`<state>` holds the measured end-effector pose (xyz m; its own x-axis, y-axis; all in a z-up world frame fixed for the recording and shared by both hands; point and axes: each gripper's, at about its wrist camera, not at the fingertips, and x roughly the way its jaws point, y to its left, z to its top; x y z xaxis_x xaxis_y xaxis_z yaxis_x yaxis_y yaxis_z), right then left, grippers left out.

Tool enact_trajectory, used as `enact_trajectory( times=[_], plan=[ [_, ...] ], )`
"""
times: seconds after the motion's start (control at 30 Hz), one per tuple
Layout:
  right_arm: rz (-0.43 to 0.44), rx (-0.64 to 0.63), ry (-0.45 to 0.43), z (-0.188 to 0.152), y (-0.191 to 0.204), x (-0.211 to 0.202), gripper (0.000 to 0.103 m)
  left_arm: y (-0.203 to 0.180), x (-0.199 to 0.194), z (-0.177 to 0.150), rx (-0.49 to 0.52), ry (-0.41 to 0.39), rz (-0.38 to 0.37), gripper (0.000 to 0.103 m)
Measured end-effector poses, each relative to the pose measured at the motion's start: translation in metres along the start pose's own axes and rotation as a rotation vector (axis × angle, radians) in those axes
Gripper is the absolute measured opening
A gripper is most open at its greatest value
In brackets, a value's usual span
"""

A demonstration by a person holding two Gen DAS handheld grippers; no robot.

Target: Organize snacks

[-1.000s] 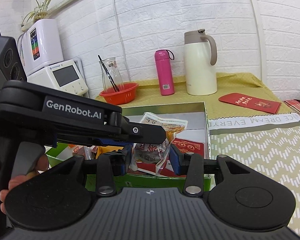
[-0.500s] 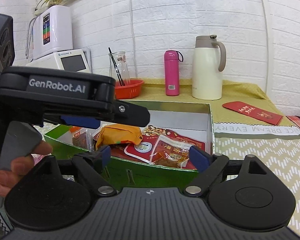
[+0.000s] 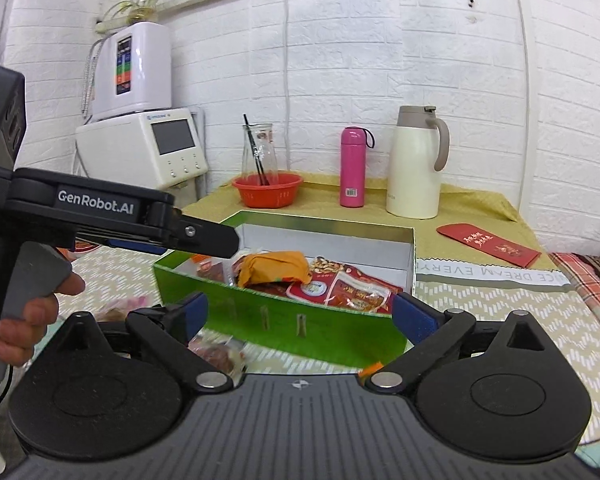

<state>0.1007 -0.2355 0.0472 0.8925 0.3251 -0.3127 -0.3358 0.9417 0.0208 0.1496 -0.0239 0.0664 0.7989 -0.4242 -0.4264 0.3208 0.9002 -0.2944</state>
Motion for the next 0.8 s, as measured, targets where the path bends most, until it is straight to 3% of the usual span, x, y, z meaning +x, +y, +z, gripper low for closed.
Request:
enact_trajectory(
  times=[0.3, 0.4, 0.53, 0.67, 0.8],
  plan=[
    [0.025, 0.051, 0.096, -0.043, 0.011, -0.017, 0.103, 0.027, -0.037, -0.058, -0.137, 0.054, 0.003, 0.095],
    [-0.061, 0.025, 0.134, -0.053, 0.01, -0.009, 0.103, 0.033, -0.039, -0.074, -0.149, 0.09, 0.004, 0.095],
    [-0.159, -0.038, 0.112, -0.048, -0.002, 0.004, 0.103, 0.038, -0.039, -0.086, -0.165, 0.115, 0.02, 0.095],
    [-0.136, -0.039, 0.115, -0.036, -0.023, 0.029, 0.103, 0.041, -0.042, -0.091, -0.166, 0.124, 0.022, 0.095],
    [-0.117, -0.029, 0.191, -0.039, -0.033, 0.053, 0.103, 0.045, -0.048, -0.093, -0.153, 0.119, 0.037, 0.095]
  ],
)
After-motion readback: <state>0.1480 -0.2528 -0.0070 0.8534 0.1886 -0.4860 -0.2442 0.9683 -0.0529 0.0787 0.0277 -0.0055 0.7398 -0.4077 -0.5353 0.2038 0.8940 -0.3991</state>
